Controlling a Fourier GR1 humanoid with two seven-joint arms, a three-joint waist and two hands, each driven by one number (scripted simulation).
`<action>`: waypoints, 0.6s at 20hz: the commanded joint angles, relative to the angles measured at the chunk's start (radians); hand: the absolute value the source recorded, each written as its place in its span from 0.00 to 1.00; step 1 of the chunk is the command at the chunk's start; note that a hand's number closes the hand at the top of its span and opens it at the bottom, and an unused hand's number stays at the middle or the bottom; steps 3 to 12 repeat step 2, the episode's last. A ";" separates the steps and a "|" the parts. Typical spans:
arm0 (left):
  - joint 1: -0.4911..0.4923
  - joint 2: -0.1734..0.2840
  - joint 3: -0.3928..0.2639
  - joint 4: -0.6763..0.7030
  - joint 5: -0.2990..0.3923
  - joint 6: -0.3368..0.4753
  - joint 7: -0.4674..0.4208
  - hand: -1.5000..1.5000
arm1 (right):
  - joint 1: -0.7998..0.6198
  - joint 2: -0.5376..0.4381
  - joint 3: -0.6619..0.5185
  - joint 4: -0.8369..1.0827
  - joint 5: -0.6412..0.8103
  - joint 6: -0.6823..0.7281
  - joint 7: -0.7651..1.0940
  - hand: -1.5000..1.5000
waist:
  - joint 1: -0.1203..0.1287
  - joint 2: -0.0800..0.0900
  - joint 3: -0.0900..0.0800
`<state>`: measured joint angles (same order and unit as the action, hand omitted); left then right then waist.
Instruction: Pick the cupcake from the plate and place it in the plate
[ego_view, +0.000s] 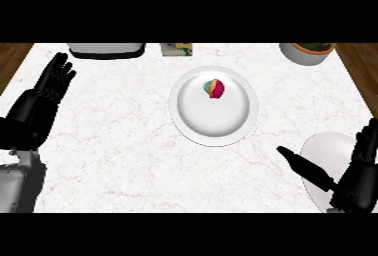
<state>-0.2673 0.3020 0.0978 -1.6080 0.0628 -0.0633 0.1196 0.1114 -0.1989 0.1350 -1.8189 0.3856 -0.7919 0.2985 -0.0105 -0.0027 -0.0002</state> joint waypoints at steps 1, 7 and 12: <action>-0.026 -0.026 -0.012 0.039 -0.022 -0.006 -0.033 0.50 | 0.108 -0.003 -0.025 -0.012 -0.026 0.004 -0.103 0.00 | 0.003 0.002 0.000; -0.015 0.035 0.049 -0.004 0.031 -0.049 0.030 0.50 | 0.118 -0.033 -0.035 -0.107 0.028 0.028 -0.003 0.00 | 0.005 0.001 0.000; -0.015 0.035 0.049 -0.004 0.031 -0.049 0.030 0.50 | 0.118 -0.033 -0.035 -0.107 0.028 0.028 -0.003 0.00 | 0.005 0.001 0.000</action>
